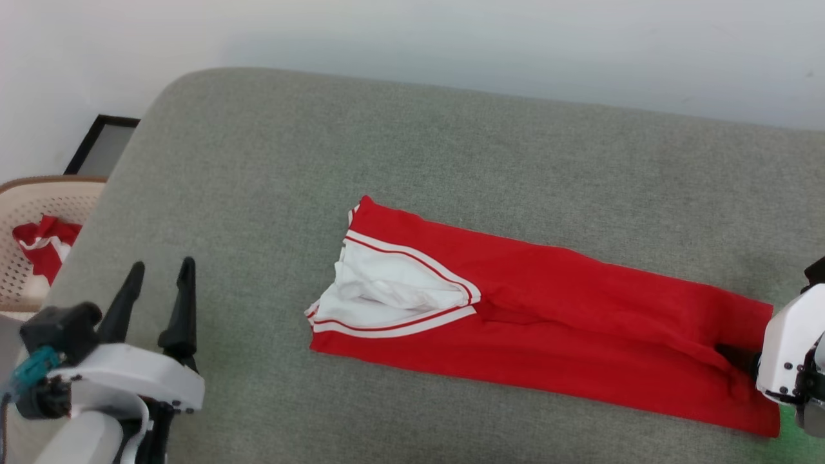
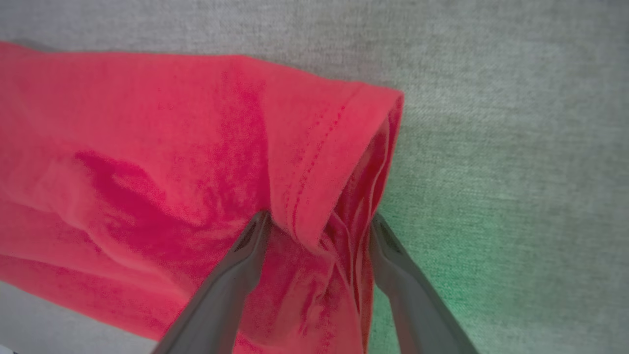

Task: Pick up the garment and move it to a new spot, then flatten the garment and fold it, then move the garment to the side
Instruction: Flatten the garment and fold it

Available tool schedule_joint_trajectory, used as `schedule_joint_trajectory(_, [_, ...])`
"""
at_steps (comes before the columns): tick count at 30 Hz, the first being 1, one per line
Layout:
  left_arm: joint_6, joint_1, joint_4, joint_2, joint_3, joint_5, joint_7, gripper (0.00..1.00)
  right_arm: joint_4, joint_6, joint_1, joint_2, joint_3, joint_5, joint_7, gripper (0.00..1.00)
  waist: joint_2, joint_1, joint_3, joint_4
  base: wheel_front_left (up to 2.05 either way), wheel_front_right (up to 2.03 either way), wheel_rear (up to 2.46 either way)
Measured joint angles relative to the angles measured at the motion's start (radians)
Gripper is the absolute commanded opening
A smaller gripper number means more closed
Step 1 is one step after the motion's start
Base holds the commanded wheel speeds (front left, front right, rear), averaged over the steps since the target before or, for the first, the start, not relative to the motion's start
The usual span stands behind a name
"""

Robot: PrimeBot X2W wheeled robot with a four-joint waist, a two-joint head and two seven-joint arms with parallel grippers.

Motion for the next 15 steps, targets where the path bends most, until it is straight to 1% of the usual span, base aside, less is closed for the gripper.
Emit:
schedule_joint_trajectory(3, [-0.035, 0.032, 0.007, -0.05, 0.071, 0.055, -0.001, 1.0, 0.034, 0.0, -0.023, -0.001, 0.008, 0.014, 0.0, 1.0, 0.0, 0.0, 0.009, 0.004, 0.0, 0.0, 0.0])
schedule_joint_trajectory(4, [-0.046, 0.042, 0.011, -0.065, 0.094, 0.072, -0.001, 1.0, 0.046, 0.0, -0.031, -0.002, 0.012, 0.016, 0.0, 0.58, 0.0, 0.0, 0.012, 0.005, 0.0, 0.0, 0.0])
schedule_joint_trajectory(5, [-0.058, 0.048, 0.014, -0.081, 0.117, 0.086, 0.0, 1.0, 0.058, 0.0, -0.04, -0.004, 0.016, 0.019, 0.0, 0.19, 0.0, 0.0, 0.015, 0.006, 0.0, 0.0, 0.0])
schedule_joint_trajectory(6, [-0.072, 0.052, 0.017, -0.094, 0.135, 0.104, 0.0, 1.0, 0.068, 0.0, -0.046, -0.007, 0.023, 0.023, 0.0, 0.0, 0.0, 0.0, 0.017, 0.006, 0.0, 0.0, 0.0])
schedule_joint_trajectory(9, [-0.106, 0.06, 0.028, -0.135, 0.184, 0.146, -0.001, 1.0, 0.092, -0.001, -0.062, -0.015, 0.031, 0.054, -0.002, 0.0, 0.0, 0.0, 0.021, 0.009, 0.0, 0.0, 0.0])
schedule_joint_trajectory(15, [-0.158, 0.076, 0.048, -0.193, 0.271, 0.225, 0.0, 1.0, 0.121, 0.0, -0.081, -0.021, 0.034, 0.087, -0.037, 0.0, -0.0001, 0.0, 0.027, 0.008, 0.0, 0.0, 0.0])
